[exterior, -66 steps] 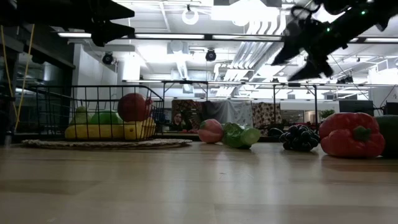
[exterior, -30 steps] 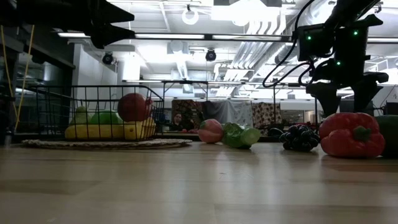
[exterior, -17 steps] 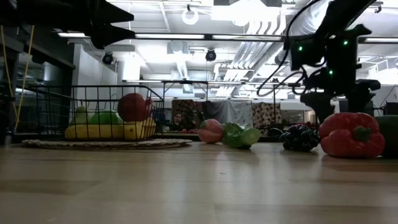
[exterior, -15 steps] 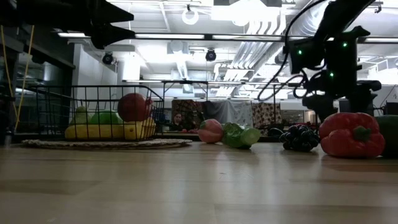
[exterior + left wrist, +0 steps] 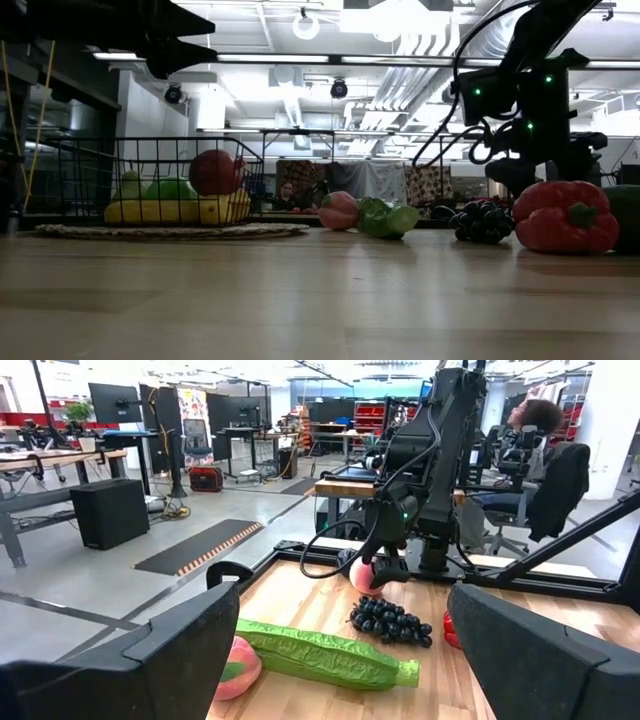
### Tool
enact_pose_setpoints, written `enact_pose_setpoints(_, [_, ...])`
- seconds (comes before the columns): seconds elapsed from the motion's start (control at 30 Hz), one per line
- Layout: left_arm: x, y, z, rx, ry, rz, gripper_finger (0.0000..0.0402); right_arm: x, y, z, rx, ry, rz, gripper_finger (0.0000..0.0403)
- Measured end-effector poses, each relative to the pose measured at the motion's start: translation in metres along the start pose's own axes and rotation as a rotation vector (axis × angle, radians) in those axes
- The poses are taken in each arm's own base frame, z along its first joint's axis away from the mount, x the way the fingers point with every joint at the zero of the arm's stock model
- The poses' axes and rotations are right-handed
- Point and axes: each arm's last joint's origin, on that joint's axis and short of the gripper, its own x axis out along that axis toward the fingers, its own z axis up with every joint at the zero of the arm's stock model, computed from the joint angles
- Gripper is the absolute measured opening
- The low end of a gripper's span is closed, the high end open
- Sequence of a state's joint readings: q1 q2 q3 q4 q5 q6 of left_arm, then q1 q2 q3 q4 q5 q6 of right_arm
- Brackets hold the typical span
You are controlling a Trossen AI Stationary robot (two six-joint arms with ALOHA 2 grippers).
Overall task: Build produce basket
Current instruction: Put the bottom pink peach into the black wire basket
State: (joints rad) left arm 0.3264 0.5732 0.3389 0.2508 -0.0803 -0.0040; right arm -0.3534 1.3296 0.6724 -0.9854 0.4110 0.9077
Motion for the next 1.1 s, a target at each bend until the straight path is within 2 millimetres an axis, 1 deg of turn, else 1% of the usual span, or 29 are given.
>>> enact_pose_setpoints(0.47, [0.0,0.0,0.0,-0.01,0.0,0.002,0.0351,0.0,0.001,0.001,0.007,-0.008,0.006,0.0388])
enact_pose_setpoints(0.73, [0.0,0.0,0.0,-0.011,0.0,0.001,0.0351,0.0,0.002,0.001,0.018,-0.012,0.02,0.0345])
enact_pose_setpoints(0.83, [0.0,0.0,0.0,-0.019,0.0,-0.001,0.0351,0.0,0.002,0.002,-0.013,-0.027,0.019,0.0329])
enact_pose_setpoints(0.93, [0.0,-0.001,0.0,-0.019,0.0,-0.018,0.0351,-0.002,0.005,0.008,-0.067,-0.118,0.011,0.0325])
enact_pose_setpoints(1.1, [0.0,-0.001,0.0,-0.019,-0.001,-0.02,0.0351,-0.016,0.016,0.03,-0.06,-0.428,0.084,0.0323])
